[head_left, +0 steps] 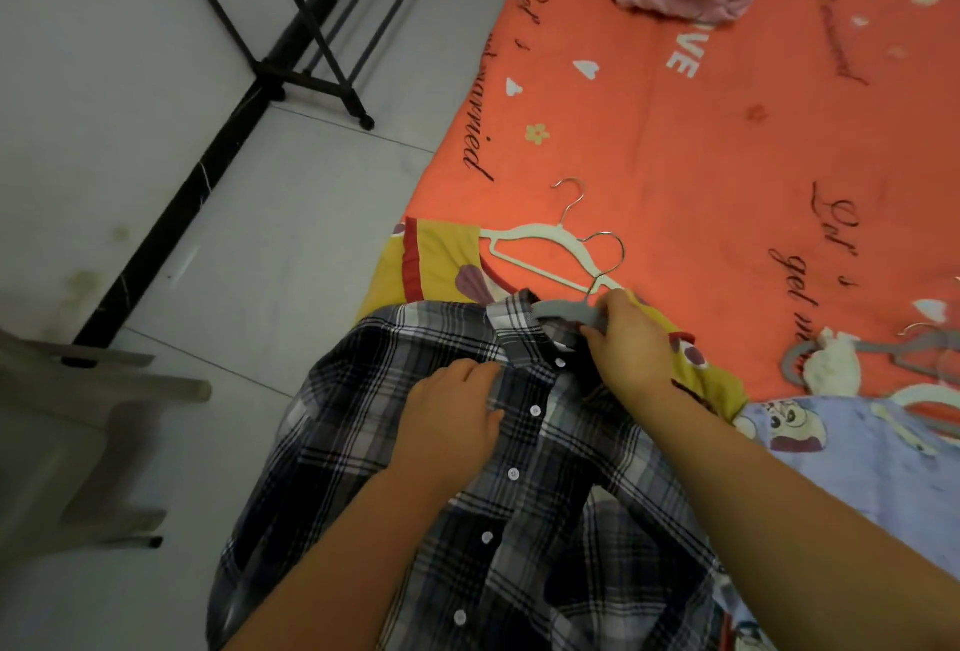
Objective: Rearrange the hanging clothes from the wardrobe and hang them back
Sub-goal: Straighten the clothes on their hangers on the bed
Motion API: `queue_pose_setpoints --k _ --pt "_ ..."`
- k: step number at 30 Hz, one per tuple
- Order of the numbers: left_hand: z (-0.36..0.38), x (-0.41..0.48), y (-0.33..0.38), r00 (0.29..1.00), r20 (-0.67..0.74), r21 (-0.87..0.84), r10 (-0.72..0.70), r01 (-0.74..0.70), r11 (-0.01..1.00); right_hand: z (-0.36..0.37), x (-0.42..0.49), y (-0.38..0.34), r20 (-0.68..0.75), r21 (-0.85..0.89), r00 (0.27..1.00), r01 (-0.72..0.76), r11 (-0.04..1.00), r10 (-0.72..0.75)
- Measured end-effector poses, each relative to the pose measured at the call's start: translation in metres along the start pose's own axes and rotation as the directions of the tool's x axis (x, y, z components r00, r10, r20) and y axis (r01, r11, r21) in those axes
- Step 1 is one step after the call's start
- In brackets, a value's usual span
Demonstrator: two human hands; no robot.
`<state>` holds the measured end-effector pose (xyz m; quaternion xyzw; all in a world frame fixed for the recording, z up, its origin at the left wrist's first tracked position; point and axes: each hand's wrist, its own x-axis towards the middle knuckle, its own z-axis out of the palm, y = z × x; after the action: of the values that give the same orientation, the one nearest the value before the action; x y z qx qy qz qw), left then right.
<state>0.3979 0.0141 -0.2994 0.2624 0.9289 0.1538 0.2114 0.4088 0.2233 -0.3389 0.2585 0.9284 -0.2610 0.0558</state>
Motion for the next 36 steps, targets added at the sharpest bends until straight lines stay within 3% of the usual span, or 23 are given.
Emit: queue_pose_setpoints --k 5,13,19,27,30,36 --pt "-0.034 -0.023 0.029 0.988 -0.144 0.019 0.06 -0.058 0.998 -0.038 -0.068 -0.026 -0.054 0.0 0.984 0.168 0.986 -0.168" --pt "-0.098 -0.084 0.06 0.917 -0.342 0.112 0.205 -0.177 0.978 -0.098 -0.172 -0.08 -0.164 0.182 0.955 0.276 0.944 -0.248" --pt "-0.128 -0.146 0.07 0.88 -0.348 0.163 0.322 -0.281 0.946 -0.132 -0.251 -0.098 -0.275 0.206 0.941 0.261 0.943 -0.2" --pt "-0.148 -0.237 0.08 0.736 -0.445 0.082 0.51 -0.534 0.842 -0.156 -0.37 -0.121 -0.49 0.183 0.862 0.251 0.95 -0.133" --pt "-0.153 -0.271 0.094 0.656 -0.477 0.084 0.585 -0.629 0.773 -0.165 -0.414 -0.121 -0.553 0.189 0.83 0.21 0.959 -0.073" --pt "-0.15 -0.33 0.15 0.574 -0.497 0.027 0.65 -0.739 0.673 -0.189 -0.497 -0.098 -0.672 0.189 0.736 0.065 0.98 0.081"
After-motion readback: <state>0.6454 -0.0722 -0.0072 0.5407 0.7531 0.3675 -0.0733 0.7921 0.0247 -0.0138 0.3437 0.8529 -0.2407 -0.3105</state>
